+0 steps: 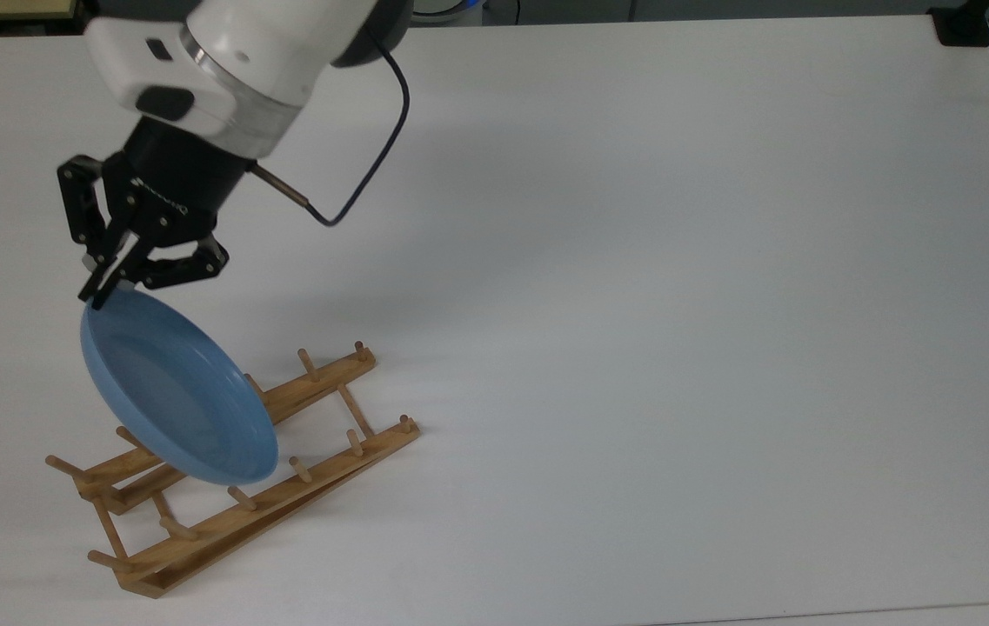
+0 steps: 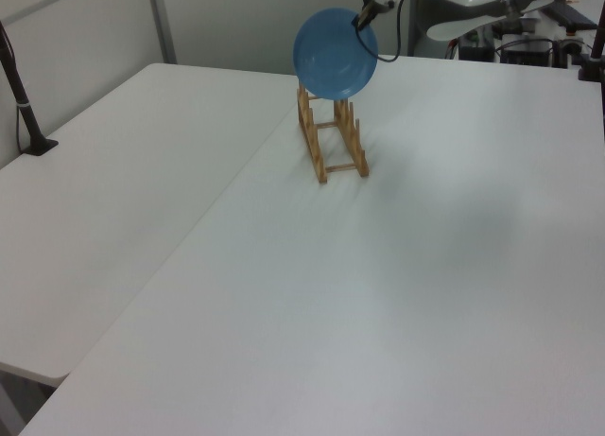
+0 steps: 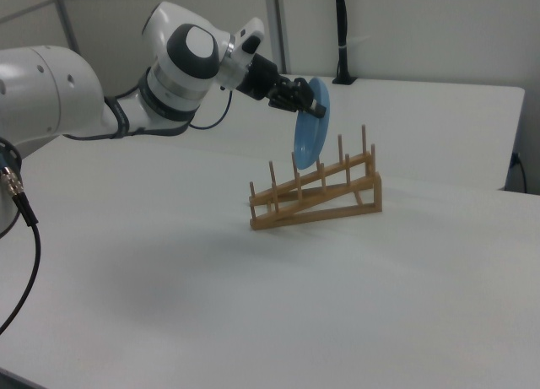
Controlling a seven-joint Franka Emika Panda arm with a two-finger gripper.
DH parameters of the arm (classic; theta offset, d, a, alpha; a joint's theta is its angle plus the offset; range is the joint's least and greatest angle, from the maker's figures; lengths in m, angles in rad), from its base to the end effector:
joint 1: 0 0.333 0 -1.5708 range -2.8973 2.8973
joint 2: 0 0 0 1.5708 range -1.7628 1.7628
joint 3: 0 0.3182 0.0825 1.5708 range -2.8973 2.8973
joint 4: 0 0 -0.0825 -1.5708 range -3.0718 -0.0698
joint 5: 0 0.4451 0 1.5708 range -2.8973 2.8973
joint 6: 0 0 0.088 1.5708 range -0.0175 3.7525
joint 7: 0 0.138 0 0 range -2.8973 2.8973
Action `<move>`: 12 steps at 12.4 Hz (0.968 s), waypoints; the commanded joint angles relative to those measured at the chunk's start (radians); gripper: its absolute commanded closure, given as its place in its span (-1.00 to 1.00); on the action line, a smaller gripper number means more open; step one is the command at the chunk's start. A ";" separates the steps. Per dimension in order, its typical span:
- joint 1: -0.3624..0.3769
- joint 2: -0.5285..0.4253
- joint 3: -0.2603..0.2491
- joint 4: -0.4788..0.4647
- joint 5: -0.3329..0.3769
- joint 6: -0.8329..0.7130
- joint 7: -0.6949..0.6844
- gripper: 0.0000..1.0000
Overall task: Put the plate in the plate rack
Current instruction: 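Carry the upright plate over the wooden rack and lower it between pegs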
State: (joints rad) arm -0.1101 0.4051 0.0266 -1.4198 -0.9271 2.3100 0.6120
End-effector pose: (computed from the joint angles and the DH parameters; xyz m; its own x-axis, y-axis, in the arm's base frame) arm 0.7932 -0.1041 0.4961 0.7889 0.0224 0.6141 -0.3727 -0.7772 0.5071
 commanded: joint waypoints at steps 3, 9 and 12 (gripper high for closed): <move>0.017 0.058 -0.008 -0.001 -0.125 0.054 0.101 1.00; 0.029 0.073 -0.007 -0.024 -0.128 0.054 0.101 0.93; 0.035 0.073 -0.007 -0.037 -0.130 0.054 0.103 0.78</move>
State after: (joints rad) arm -0.0870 0.4876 0.0282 -1.4279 -1.0316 2.3437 0.6894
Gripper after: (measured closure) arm 0.952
